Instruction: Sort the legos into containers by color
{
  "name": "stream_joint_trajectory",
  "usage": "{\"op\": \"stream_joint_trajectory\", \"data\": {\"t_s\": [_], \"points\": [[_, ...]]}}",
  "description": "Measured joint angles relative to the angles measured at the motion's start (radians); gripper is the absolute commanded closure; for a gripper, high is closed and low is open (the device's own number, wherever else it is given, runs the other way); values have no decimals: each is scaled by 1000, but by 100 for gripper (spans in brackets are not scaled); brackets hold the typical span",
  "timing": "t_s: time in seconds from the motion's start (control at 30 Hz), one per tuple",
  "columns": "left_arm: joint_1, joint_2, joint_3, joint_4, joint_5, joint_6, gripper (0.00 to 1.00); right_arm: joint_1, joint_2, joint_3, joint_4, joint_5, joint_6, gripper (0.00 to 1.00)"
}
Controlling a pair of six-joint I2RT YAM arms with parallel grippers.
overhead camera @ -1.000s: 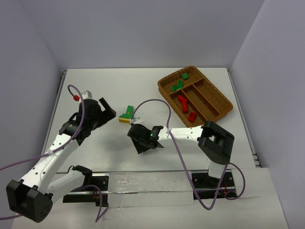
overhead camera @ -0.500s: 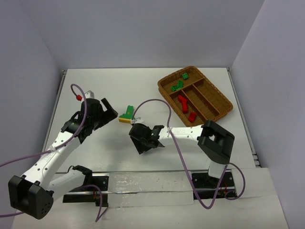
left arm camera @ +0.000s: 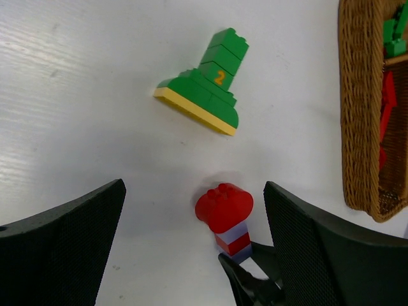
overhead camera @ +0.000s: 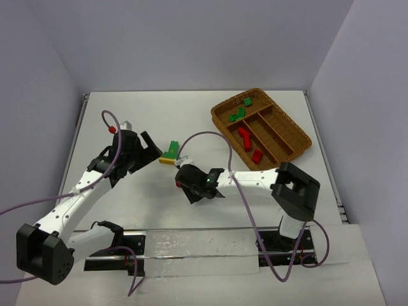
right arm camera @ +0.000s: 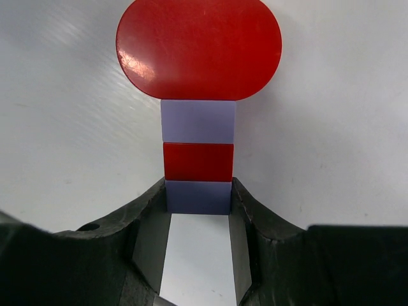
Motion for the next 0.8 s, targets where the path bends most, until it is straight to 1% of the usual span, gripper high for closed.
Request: {"op": "stream_joint_trajectory", "data": {"t_s": [0.1, 0.2, 0.33, 0.4, 0.5, 0.63, 0.8], "points": [[7, 37, -16, 57, 67, 4, 3, 0, -100, -54, 41, 13, -30, 98], [18, 66, -67, 128, 163, 0, 1, 0, -182, -75, 67, 40, -57, 98], [30, 64, -155, 234, 332, -17, 2, 0, -236, -79, 113, 65, -82, 98], [57, 64, -197, 305, 429, -26, 3, -2, -254, -89, 130, 75, -93, 99], [90, 63, -243, 394, 527, -50, 3, -7, -269, -100, 139, 78, -108, 99], [108, 59, -298, 524, 608, -113, 3, -19, -281, -110, 144, 77, -118, 100], [111, 56, -336, 659, 671, -195, 3, -25, -282, -111, 151, 73, -127, 100]]}}
